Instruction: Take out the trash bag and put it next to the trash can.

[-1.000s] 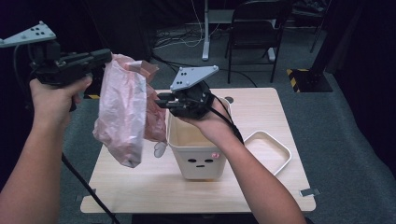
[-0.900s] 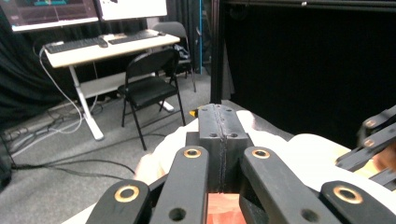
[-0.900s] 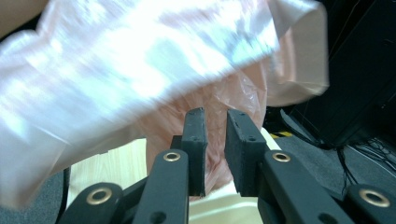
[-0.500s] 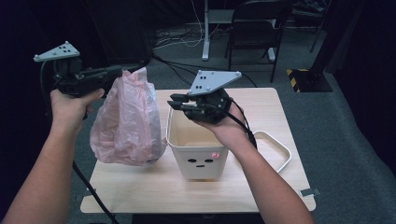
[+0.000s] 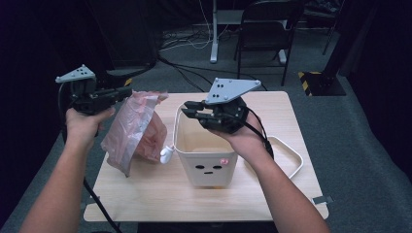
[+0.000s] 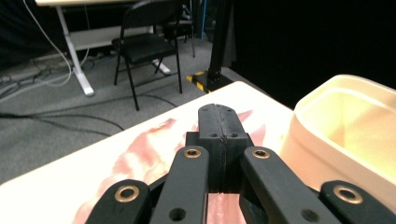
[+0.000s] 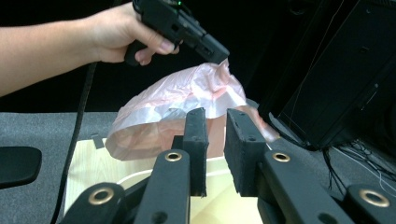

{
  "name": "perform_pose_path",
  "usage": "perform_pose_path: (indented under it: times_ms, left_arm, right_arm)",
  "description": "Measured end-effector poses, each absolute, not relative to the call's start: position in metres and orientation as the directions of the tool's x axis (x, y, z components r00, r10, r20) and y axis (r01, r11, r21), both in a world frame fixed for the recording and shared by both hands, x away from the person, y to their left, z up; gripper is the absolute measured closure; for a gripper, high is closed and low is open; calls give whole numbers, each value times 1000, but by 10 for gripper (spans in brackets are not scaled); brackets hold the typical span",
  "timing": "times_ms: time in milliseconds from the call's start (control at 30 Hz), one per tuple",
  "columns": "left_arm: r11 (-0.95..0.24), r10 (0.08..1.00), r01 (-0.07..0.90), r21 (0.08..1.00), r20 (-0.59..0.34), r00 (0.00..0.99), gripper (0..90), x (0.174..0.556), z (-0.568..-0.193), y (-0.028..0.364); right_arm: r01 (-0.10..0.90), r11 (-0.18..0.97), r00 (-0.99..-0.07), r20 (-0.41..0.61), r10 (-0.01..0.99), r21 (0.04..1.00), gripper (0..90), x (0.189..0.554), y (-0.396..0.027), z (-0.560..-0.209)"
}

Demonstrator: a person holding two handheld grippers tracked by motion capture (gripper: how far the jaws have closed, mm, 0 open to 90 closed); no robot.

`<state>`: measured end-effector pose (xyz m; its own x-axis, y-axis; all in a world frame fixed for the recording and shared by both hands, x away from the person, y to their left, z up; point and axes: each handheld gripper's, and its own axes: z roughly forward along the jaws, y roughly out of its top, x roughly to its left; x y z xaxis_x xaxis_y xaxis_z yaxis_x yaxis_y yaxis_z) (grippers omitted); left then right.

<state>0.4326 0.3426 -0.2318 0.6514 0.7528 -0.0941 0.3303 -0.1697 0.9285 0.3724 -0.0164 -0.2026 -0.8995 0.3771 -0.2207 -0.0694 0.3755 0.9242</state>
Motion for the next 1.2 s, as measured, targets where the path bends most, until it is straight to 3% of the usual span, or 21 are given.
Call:
perform_pose_path:
  times_ms: [400, 633, 1200]
  left_arm:
    - [-144, 733, 363, 921, -147, 664, 900, 440, -263, 336]
    - [-181, 746, 364, 914, -114, 657, 900, 442, -277, 331]
    - [-197, 759, 415, 888, -129, 638, 899, 446, -332, 332]
  right_arm:
    - [-60, 363, -896, -210, 391, 930, 774, 372, -26, -208]
    - [-60, 364, -892, -214, 399, 929, 771, 369, -31, -211]
    - [-30, 362, -867, -204, 454, 932, 767, 361, -60, -224]
